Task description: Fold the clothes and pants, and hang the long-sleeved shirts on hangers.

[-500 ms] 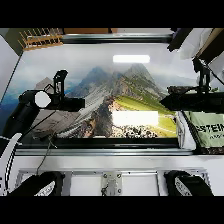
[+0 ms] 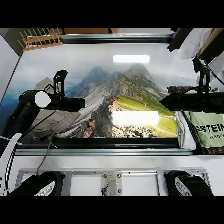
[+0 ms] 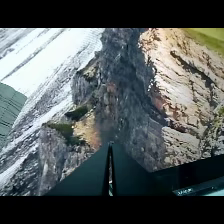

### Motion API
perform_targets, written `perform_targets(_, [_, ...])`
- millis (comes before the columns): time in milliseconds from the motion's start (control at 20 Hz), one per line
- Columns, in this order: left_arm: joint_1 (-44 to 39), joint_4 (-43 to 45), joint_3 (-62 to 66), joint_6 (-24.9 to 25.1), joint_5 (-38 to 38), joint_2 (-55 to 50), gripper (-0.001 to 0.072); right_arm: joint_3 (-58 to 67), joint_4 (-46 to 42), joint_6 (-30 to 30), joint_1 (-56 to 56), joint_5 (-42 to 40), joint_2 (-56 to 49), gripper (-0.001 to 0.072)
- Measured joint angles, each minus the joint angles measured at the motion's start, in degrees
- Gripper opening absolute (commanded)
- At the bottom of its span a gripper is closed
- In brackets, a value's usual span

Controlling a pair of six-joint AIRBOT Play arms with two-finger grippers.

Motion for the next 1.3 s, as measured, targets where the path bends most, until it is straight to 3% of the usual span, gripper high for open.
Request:
perform_targets(300, [0.1, 0.3, 0.0, 0.0, 0.3, 0.0, 0.0008, 0.0, 0.0, 0.0, 0.0, 0.0, 0.0, 0.0032])
perform_targets(500, [3.3, 6.2, 0.3, 2.5, -0.3, 0.0, 0.0011, 0.0, 0.0, 0.0, 0.0, 0.0, 0.0, 0.0032])
perform_targets(550, [4.7, 7.8, 0.7, 3.0, -1.4, 0.0, 0.0191, 0.0, 0.0, 0.0, 0.0, 0.0, 0.0, 0.0032])
perform_targets(600, [6.9, 9.6, 1.2, 3.5, -3.0, 0.0, 0.0604, 0.0, 0.0, 0.0, 0.0, 0.0, 0.0, 0.0032])
perform_targets(650, [9.5, 11.0, 1.6, 3.8, -4.7, 0.0, 0.0715, 0.0, 0.0, 0.0, 0.0, 0.0, 0.0, 0.0032])
perform_targets(900, [24.6, 14.2, -1.5, 3.9, -10.3, 0.1, 0.0718, 0.0, 0.0, 0.0, 0.0, 0.0, 0.0, 0.0032])
perform_targets(1050, [31.7, 14.7, -7.5, 2.2, -9.2, 0.1, 0.0718, 0.0, 0.0, 0.0, 0.0, 0.0, 0.0, 0.0032])
perform_targets(1250, [34.6, 10.9, -14.8, 0.9, -4.1, 0.1, 0.0717, 0.0, 0.0, 0.0, 0.0, 0.0, 0.0, 0.0032])
perform_targets(1300, [34.4, 8.5, -16.4, 0.7, -2.1, 0.1, 0.0617, 0.0, 0.0, 0.0, 0.0, 0.0, 0.0, 0.0032])
